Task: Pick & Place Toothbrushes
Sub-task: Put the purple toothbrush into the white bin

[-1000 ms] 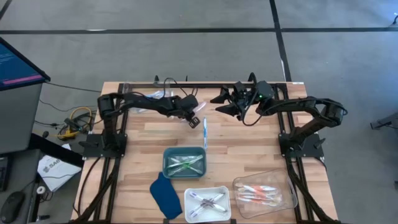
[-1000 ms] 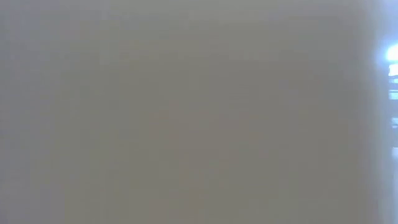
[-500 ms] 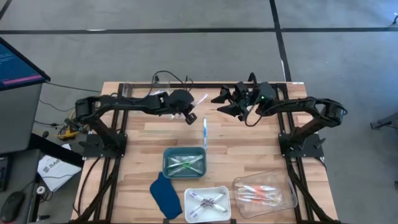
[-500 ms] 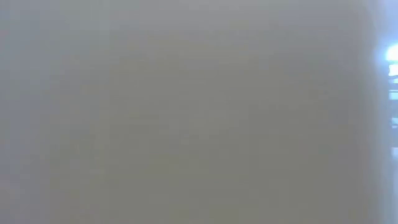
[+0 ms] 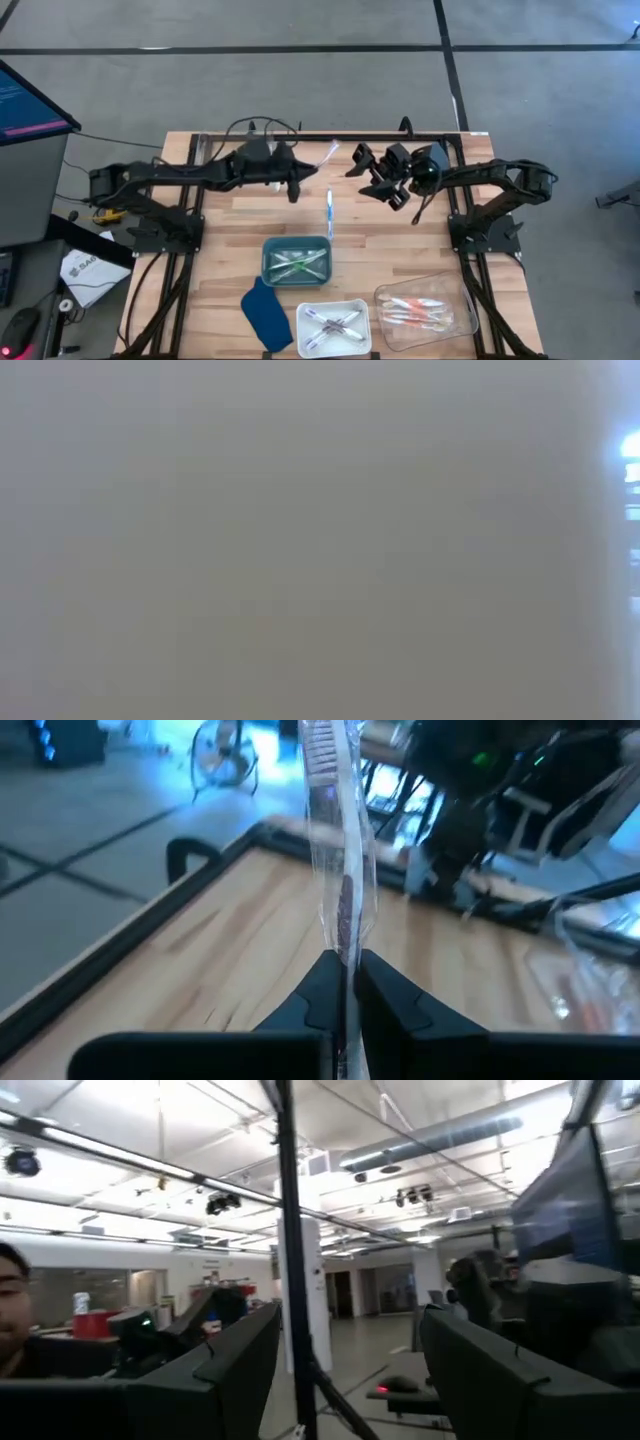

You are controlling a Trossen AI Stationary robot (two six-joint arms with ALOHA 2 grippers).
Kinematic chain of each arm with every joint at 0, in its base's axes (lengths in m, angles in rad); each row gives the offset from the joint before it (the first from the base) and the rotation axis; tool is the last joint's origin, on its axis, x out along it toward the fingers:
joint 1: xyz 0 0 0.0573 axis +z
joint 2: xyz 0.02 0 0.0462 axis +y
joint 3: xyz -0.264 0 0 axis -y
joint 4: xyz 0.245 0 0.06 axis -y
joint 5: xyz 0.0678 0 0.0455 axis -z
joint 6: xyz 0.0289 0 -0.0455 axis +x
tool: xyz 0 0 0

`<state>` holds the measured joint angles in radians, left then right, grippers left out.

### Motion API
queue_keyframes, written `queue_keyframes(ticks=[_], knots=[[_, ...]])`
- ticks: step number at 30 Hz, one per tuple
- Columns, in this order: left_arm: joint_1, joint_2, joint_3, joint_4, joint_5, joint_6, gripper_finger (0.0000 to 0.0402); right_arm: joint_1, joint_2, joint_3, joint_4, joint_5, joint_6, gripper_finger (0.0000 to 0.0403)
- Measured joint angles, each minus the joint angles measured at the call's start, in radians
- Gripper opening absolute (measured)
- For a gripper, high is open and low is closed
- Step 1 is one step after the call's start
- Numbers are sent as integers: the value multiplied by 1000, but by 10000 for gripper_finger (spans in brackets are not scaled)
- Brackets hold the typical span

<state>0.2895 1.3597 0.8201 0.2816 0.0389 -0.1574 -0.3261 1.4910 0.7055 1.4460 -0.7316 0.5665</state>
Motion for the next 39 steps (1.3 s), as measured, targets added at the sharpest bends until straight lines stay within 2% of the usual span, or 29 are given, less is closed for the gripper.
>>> queue_keyframes(ticks=[6,10,22,26,29,39], knots=[[-33,-19,-67,221,23,3,11,-3,0,0,-67,55,-1,235],[-42,-19,-78,310,77,3,11,6,0,0,-117,95,-17,235],[-80,-19,-78,426,105,0,11,5,0,0,-183,145,-112,234],[-89,-19,-78,470,152,-5,11,13,0,0,-243,225,-196,234],[-95,-19,-78,473,153,-5,11,26,0,0,-267,290,-253,234],[-94,-18,-78,479,153,0,11,126,0,47,-311,409,-398,234]])
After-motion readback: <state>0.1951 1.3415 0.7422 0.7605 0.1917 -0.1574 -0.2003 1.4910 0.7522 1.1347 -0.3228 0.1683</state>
